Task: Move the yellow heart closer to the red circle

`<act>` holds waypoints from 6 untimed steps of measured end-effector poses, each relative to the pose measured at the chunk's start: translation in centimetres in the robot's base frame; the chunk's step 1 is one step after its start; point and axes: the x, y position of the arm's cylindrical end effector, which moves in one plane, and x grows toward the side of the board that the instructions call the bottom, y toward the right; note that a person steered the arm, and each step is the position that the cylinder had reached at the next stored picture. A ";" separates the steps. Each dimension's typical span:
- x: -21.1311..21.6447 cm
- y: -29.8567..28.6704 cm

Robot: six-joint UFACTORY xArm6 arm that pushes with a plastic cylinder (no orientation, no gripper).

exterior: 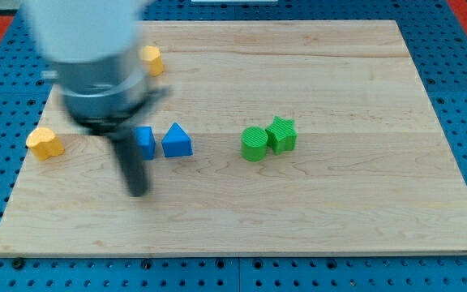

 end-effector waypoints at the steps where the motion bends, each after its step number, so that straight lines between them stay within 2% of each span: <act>1: -2.1 -6.4; 2: -6.2 -7.5; 3: -6.6 -6.9; 4: -5.3 -9.4; 5: -7.5 -12.0; 6: -12.5 -11.1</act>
